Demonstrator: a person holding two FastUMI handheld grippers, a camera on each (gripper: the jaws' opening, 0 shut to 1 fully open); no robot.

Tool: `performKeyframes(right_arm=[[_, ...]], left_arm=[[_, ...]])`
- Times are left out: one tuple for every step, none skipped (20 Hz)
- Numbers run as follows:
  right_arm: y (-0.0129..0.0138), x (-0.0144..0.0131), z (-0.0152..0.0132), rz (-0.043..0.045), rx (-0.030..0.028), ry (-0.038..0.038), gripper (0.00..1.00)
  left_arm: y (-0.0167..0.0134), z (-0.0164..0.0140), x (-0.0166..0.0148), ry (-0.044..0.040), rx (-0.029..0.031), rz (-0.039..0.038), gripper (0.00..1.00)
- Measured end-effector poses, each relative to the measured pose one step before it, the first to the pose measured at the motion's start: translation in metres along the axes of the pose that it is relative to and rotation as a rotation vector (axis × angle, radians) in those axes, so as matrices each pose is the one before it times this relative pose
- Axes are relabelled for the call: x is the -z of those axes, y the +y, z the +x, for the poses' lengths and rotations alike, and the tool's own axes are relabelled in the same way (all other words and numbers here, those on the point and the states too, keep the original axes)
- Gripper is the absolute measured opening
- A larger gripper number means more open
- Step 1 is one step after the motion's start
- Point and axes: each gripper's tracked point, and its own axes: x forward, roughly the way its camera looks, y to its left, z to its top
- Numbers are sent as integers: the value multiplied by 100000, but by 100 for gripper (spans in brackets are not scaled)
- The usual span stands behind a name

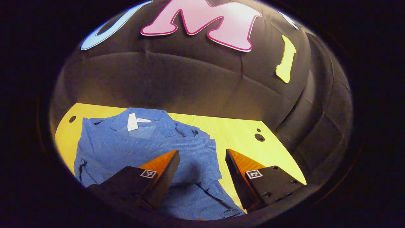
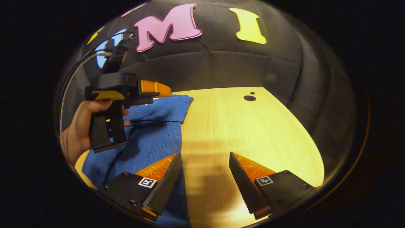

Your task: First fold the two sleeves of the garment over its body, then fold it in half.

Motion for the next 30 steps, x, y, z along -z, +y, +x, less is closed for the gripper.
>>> performKeyframes(right_arm=[[615,1136,-571,-55,-592,1679,98],[610,927,-366,-640,-995,1568,98],[595,862,-182,-876,-861,1823,98],[563,1152,-436,-1219,-568,2983,98],[5,802,-156,-637,1470,1969,98],[-325,1086,-234,-279,3208,3089,98],[151,1050,-242,829,966,2875,98],[284,846,-299,1176,269,2165,98],[112,832,-524,995,975,1628,99],[183,492,-471,1150,553,486,99],[269,517,-564,1168,-73,96,98],[336,424,-385,715,-192,461,98],[187,662,-358,69,537,419,98],[126,598,-343,-357,847,446,98],[138,663,-418,-283,842,211,98],[134,656,-285,-229,1152,489,98],[250,834,-287,-232,592,806,98],[278,798,-174,17,445,974,98],[132,723,-226,435,684,1012,98],[-17,289,-374,-367,1416,-1222,98],[-167,206,5,175,1651,-237,99],[-98,154,-218,456,886,-152,99],[84,-20,232,8,731,-351,99],[61,217,88,-260,934,986,98],[83,-123,34,-1316,685,300,98],[195,108,24,-989,-233,596,99],[188,-114,50,-241,-348,-158,99],[-17,-38,-9,352,287,98,98],[-62,-150,1,1534,108,-290,86],[21,108,82,1330,617,221,86]], left_arm=[[740,-1026,125,-1177,-1321,1387,85],[1163,-1590,504,-792,-1574,1947,85],[1286,-1624,638,-321,-1602,1412,85],[1620,-2007,1071,-2,-2009,1124,88],[2464,-2770,1920,1665,-3045,868,85],[1941,-2152,1904,3334,-2813,233,85],[2206,-2150,2230,3778,-3957,-4,85],[2341,-1943,2165,3655,-4200,-690,85],[2314,-1725,2245,3128,-3144,-972,85],[2129,-1506,1931,2659,-2967,-1043,85],[1966,-1203,1800,1800,-2397,-1058,85],[1533,-970,1639,2480,-1429,-1049,85],[1684,-988,1826,2497,-1504,-1581,85],[1301,-721,1318,1512,-764,-1556,85],[1088,-592,1354,1722,-705,-1160,85],[974,-417,1291,2215,-859,-495,85],[663,-74,1599,2385,-640,-89,85],[248,32,1267,2017,-53,68,85],[249,-117,1321,1931,583,-159,85],[15,-4,1172,2576,1114,-237,85],[-79,181,1414,2878,1276,-387,85],[6,-74,544,1124,-793,141,85],[62,123,-431,-2001,-99,2448,85],[101,172,430,1313,-487,480,83],[-147,-69,-177,-75,336,-168,83],[-34,7,194,830,-236,-23,83],[-261,75,-176,-258,1037,73,82],[-37,-75,-7,-314,-204,116,77],[-319,21,-185,-239,487,156,70],[-543,112,-18,-225,535,1062,55]])
